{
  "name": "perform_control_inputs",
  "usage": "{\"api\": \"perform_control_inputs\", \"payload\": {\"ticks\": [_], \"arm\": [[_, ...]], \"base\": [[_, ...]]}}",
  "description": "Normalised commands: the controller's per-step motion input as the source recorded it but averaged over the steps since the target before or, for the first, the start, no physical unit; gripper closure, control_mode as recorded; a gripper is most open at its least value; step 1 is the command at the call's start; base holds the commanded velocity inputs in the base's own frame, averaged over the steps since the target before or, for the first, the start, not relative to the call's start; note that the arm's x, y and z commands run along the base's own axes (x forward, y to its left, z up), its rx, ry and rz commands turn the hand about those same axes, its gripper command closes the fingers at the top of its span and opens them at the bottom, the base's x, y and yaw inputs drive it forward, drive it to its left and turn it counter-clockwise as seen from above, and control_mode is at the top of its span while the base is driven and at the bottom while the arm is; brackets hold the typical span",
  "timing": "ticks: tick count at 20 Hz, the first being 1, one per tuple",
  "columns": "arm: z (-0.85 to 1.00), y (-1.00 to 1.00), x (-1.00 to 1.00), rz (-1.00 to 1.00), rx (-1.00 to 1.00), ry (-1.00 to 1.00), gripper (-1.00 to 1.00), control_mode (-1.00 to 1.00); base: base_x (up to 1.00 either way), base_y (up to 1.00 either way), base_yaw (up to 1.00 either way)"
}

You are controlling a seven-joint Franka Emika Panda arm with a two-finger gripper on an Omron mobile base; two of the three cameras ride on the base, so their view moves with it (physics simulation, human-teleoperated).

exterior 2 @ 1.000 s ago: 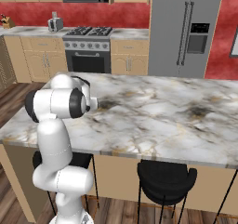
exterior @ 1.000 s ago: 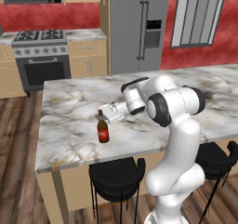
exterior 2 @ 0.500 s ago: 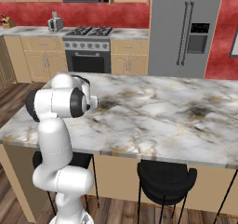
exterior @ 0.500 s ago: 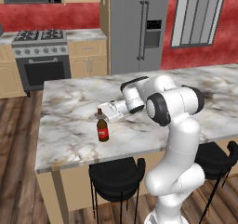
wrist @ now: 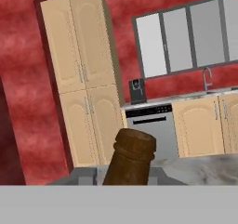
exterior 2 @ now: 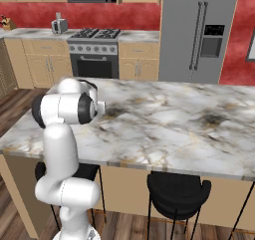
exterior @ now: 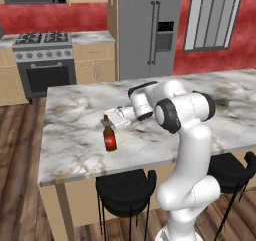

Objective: Get the candle and the beer from the cabinet and move them to the dining counter.

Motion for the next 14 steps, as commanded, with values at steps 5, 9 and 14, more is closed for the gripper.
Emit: {"api": "perform_control_inputs", "payload": {"ticks": [5, 9, 14], "arm": [[-0.19, 0.00, 0.24, 0.00, 0.03, -0.04, 1.00, -1.00], [-0.05, 0.00, 0.06, 0.00, 0.01, -0.11, 1.00, -1.00], [0.00, 0.00, 0.00, 0.00, 0.00, -0.15, 1.00, -1.00]], "base": [[0.00, 0.00, 0.00], [0.00, 0.00, 0.00], [0.00, 0.00, 0.00]]}}
